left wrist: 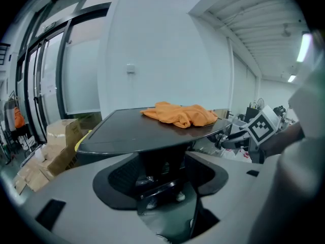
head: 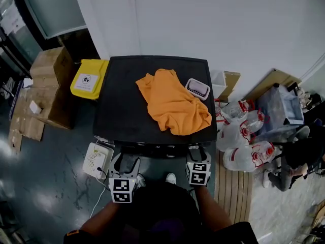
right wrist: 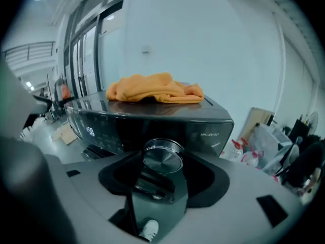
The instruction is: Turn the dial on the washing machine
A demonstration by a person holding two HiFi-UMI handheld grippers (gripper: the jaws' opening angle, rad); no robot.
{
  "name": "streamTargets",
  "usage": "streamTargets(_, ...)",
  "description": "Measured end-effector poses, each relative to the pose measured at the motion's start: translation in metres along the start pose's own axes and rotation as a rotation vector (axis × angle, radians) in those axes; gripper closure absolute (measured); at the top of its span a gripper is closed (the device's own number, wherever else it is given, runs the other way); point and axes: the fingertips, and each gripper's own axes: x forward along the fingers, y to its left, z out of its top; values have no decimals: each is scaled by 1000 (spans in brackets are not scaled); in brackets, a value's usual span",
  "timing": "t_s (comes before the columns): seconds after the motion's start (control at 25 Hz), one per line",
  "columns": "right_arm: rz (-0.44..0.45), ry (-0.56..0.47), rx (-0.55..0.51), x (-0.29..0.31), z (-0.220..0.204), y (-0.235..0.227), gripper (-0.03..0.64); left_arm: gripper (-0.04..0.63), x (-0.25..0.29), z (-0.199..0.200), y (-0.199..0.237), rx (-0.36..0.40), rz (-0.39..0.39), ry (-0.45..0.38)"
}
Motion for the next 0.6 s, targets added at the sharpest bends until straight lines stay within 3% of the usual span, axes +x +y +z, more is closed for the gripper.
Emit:
streamTargets(0.16, 161, -16, 246, 1, -3, -6, 351, 310, -1, -1, 0, -8, -2, -1)
streamTargets(0.28, 251, -16, 334, 2, -4, -8, 351, 310, -1, 0, -2, -5, -7, 1)
streamTargets(0.44, 218, -10, 271, 0, -3, -6, 350, 310, -1, 2, -6, 1, -12, -4)
streamTargets(0.6, 58, 8, 33, -4, -2, -4, 337, 310, -1, 2, -9, 5, -13, -5)
